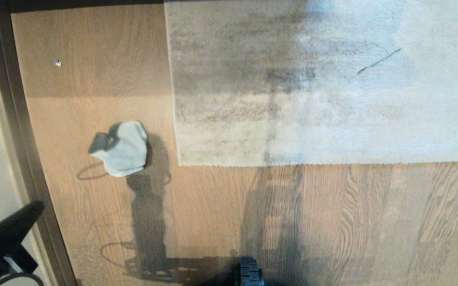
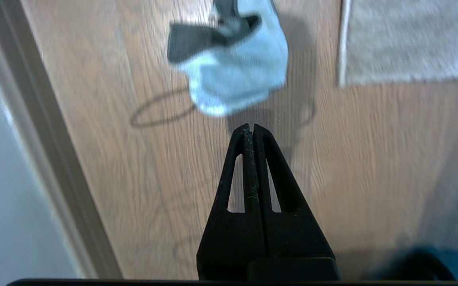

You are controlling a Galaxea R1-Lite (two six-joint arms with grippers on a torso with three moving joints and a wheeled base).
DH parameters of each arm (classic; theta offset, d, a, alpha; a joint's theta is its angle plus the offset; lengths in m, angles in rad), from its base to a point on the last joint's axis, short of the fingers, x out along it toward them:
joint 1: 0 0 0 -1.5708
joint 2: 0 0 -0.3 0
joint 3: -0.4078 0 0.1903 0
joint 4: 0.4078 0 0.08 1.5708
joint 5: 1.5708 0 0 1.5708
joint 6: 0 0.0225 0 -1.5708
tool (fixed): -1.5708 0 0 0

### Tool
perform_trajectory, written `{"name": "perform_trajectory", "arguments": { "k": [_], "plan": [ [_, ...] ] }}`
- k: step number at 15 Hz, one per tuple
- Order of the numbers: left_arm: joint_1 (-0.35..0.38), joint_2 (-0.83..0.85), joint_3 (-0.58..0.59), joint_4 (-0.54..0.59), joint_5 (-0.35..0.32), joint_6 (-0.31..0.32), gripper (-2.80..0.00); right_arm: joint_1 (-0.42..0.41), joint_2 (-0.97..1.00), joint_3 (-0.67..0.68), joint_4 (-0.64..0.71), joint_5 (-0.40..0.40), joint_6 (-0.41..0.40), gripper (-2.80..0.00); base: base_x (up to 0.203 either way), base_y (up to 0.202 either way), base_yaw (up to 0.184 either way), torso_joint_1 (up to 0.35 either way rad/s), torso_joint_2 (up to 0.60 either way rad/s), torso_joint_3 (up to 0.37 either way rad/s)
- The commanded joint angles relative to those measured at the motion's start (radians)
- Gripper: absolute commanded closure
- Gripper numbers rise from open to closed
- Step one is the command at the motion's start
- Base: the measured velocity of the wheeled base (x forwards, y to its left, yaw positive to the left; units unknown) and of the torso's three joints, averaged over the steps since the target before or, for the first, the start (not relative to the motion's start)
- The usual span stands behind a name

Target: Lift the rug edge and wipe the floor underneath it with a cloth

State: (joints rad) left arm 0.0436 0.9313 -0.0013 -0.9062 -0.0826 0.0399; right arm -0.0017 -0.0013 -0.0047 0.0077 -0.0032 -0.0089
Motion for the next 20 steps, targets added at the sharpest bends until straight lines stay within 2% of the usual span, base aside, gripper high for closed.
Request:
{"name": "perform_trajectory", "arguments": {
  "k": [1, 8, 12, 15, 20],
  "plan": [
    [-0.004, -0.210, 0.000, 0.151, 0.000, -0.001, 0.00, 0.000, 0.001, 0.000, 0.000, 0.000, 0.000, 0.00, 0.000, 0.000, 0.000, 0.000, 0.00, 0.000],
    [-0.008, -0.544, 0.000, 0.521, 0.004, -0.009, 0.00, 0.000, 0.001, 0.000, 0.000, 0.000, 0.000, 0.00, 0.000, 0.000, 0.000, 0.000, 0.00, 0.000],
    [-0.008, -0.701, 0.000, 0.688, 0.002, -0.008, 0.00, 0.000, 0.001, 0.000, 0.000, 0.000, 0.000, 0.00, 0.000, 0.000, 0.000, 0.000, 0.00, 0.000],
    [-0.019, -0.724, 0.000, 0.707, 0.001, -0.008, 0.00, 0.000, 0.001, 0.000, 0.000, 0.000, 0.000, 0.00, 0.000, 0.000, 0.000, 0.000, 0.00, 0.000],
    [-0.040, -0.914, 0.001, 0.842, 0.034, -0.008, 0.00, 0.000, 0.001, 0.000, 0.000, 0.000, 0.000, 0.00, 0.000, 0.000, 0.000, 0.000, 0.00, 0.000]
  ]
}}
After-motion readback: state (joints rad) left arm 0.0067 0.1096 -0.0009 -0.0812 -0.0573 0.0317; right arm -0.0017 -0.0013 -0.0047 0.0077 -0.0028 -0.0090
